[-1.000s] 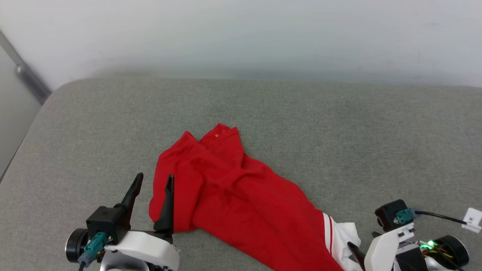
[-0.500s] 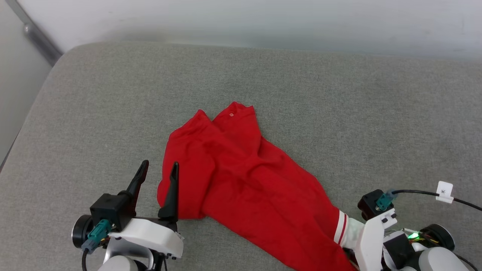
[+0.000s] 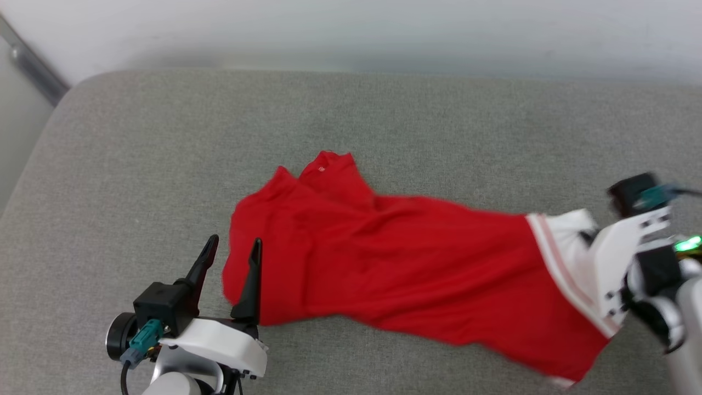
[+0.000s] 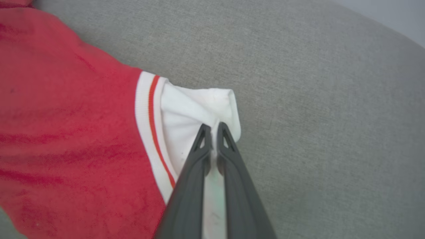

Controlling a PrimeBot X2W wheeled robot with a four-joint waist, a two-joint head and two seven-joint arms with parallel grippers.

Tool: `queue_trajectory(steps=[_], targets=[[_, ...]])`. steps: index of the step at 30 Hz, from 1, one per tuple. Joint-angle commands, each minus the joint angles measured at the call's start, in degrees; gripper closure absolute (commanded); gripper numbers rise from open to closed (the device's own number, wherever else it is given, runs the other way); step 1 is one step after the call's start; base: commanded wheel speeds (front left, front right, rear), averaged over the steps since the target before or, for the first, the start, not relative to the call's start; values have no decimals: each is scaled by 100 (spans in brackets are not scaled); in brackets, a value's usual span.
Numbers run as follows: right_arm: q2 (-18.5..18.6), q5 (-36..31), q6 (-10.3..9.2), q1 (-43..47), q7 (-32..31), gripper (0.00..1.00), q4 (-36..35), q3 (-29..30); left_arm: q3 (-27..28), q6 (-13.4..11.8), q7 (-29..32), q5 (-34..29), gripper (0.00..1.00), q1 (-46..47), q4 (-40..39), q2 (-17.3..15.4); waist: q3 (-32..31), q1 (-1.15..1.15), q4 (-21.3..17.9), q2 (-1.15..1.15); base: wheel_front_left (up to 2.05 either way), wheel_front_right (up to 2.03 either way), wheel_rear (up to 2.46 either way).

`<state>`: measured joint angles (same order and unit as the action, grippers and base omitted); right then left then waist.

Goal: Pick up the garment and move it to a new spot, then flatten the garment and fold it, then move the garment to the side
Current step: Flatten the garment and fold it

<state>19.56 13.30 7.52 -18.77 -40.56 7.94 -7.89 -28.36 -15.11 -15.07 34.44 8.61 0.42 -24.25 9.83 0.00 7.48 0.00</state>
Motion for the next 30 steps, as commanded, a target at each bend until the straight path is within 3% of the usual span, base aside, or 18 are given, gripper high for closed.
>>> queue_trajectory(steps=[1, 8, 12, 14, 15, 24, 30], targets=[[3, -20, -6, -134, 66, 100, 93, 161, 8, 21, -14, -31, 0, 65, -1, 21, 72, 0, -6, 0, 0, 0, 0], [-54, -369, -6, -435, 775, 100, 889, 1270, 30, 113, -14, -45, 0, 201, 49, 27, 397, 0, 39, 0, 0, 0, 0], [-214, -479, -6, -427, 1136, 100, 1238, 1450, 73, 145, -14, -50, 0, 221, 85, 32, 461, 0, 32, 0, 0, 0, 0], [-297, -532, -6, -439, 1401, 51, 1317, 1449, 101, 150, -14, -60, 0, 207, 112, 44, 440, 0, 3, 0, 0, 0, 0], [-372, -515, -6, -443, 1554, 2, 1336, 1463, 108, 154, -14, -67, 0, 202, 120, 54, 419, 0, -10, 0, 0, 0, 0], [-818, -955, -6, 46, 3585, 0, 964, 1707, 88, 123, -10, -82, 0, 27, 251, 52, -113, 0, -101, 0, 0, 0, 0], [-1163, -1004, -6, 742, 4282, 0, 367, 1447, 84, -14, 75, -43, 0, -275, 220, -27, -572, 0, -244, 0, 0, 0, 0]])
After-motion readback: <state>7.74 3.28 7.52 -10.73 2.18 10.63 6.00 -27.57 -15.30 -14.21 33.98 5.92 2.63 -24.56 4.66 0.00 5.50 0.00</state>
